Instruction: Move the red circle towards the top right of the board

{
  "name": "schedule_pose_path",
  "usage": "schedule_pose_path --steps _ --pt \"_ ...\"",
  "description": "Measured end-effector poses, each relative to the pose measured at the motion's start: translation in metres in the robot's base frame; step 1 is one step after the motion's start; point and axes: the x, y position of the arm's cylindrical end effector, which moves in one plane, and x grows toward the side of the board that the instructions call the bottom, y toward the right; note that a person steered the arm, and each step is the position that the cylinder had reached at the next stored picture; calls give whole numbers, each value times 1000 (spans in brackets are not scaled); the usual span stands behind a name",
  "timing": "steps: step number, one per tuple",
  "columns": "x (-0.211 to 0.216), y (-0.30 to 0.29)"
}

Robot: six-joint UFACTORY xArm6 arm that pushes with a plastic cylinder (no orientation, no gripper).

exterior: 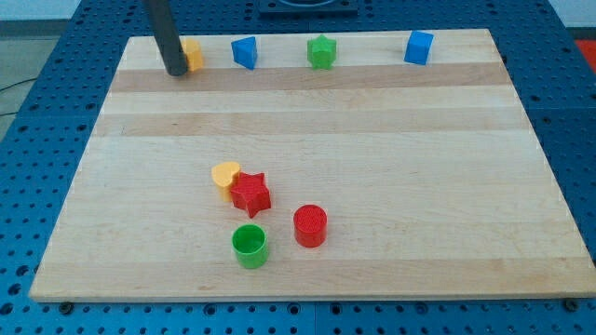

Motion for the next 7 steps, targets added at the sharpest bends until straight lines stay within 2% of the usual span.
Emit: schedule_pose_path --steps 1,2,4,5,6,7 --pt "48 8" --pt "119 84" --pt "303 292" --pt "343 283" --pt "322 177" --pt "275 184"
